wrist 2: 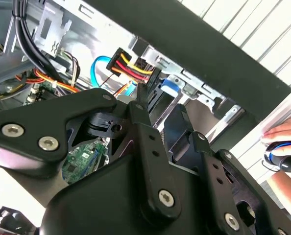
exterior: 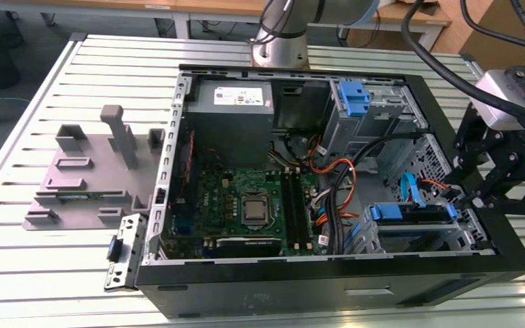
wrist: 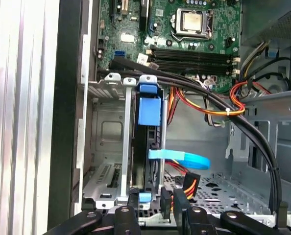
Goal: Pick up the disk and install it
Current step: 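Insert the second disk wire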
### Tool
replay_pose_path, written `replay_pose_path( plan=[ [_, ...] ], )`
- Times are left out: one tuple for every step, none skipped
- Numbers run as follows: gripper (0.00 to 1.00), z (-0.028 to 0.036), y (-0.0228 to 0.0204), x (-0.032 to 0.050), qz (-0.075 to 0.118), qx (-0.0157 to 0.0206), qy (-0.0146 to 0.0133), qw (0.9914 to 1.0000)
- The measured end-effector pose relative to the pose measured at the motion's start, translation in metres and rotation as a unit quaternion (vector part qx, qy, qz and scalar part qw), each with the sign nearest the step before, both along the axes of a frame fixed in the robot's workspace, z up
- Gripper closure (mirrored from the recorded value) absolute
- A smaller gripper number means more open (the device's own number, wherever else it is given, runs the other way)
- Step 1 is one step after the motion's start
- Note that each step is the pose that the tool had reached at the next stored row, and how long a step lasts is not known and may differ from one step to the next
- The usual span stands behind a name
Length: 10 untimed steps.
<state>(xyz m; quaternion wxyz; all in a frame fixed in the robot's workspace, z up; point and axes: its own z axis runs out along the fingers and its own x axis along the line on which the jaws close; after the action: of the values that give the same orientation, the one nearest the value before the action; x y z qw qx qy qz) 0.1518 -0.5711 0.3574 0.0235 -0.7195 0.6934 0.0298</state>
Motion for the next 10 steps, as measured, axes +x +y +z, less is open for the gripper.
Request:
replay_pose_path(
  plan=[
    [0.59, -0.0005, 0.0000, 0.0009, 0.000, 0.0001, 0.0000, 1.00000],
    [0.59, -0.0011, 0.0001, 0.0019, 0.000, 0.0000, 0.0000, 1.00000],
    [0.59, -0.0022, 0.0002, 0.0025, 0.000, -0.0001, 0.0000, 1.00000],
    [0.59, -0.0036, 0.0006, 0.0029, 0.000, -0.0001, 0.0001, 1.00000],
    [0.59, -0.0043, 0.0017, 0.0033, 0.000, -0.0006, 0.0002, 1.00000],
    [0.59, -0.0047, 0.0027, 0.0036, 0.000, -0.0017, 0.0005, 1.00000],
    [0.59, -0.0050, 0.0031, 0.0036, 0.000, -0.0017, 0.0006, 1.00000],
    [0.59, -0.0051, 0.0031, 0.0036, 0.000, -0.0017, 0.0007, 1.00000],
    [0.59, -0.0051, 0.0031, 0.0036, 0.000, -0.0017, 0.0007, 1.00000],
    [0.59, -0.0051, 0.0031, 0.0036, 0.000, -0.0017, 0.0007, 1.00000]
  ],
)
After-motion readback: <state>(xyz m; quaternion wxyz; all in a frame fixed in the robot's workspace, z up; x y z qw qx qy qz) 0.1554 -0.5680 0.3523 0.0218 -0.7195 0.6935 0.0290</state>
